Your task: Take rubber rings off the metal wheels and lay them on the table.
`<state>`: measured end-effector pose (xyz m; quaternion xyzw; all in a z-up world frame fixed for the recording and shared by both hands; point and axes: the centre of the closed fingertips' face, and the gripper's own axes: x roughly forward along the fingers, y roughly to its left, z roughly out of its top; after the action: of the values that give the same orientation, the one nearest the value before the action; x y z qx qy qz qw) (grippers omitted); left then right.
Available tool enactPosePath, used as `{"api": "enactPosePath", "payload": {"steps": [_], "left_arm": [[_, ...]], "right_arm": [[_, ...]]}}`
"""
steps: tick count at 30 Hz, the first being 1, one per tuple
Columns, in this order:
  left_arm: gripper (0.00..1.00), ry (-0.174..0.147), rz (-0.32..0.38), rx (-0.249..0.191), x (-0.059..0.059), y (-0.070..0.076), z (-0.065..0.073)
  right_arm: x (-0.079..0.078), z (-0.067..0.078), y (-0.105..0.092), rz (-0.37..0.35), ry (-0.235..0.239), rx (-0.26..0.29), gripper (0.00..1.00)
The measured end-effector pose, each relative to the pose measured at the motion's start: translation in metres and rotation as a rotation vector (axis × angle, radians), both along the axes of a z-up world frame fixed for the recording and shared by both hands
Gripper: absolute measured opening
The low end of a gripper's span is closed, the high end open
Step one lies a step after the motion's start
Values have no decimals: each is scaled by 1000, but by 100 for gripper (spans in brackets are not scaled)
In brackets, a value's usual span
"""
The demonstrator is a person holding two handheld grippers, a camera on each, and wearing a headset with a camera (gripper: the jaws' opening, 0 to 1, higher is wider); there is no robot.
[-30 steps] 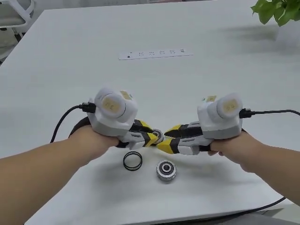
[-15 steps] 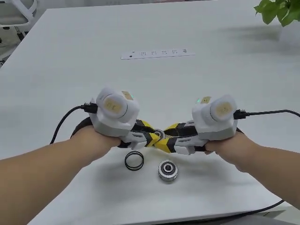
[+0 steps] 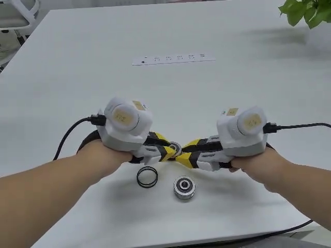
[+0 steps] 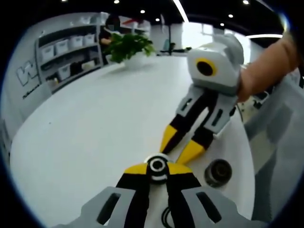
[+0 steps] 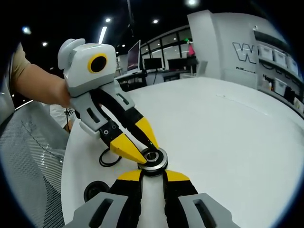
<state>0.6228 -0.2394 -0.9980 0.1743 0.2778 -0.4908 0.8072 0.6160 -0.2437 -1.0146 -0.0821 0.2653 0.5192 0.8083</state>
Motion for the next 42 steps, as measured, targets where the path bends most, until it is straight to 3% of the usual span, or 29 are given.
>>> {"api": "enactPosePath", "payload": {"steps": [13,15,18,24,31,42], "left_arm": [[13,-1,9,-5,3,0,-1],[13,-1,9,-5,3,1,-2],[13,-1,8,-5,4,1,-3],[13,-1,8,-4,4,1,-3],[13,-3,11,-6,4,1,-3],[13,-2,18,-9,4,1,-2]], "right_arm": [[-4,-2,-3,20,-27,-33,2],[-3,-2,-3,7,-11,-40,4],[1,0,-4,-3,-41,-36,22],[3,5,5,8,-63,-17,28],[5,4,14,34,-90,-42,28],[1,4,6,30,-99,-50,20]]}}
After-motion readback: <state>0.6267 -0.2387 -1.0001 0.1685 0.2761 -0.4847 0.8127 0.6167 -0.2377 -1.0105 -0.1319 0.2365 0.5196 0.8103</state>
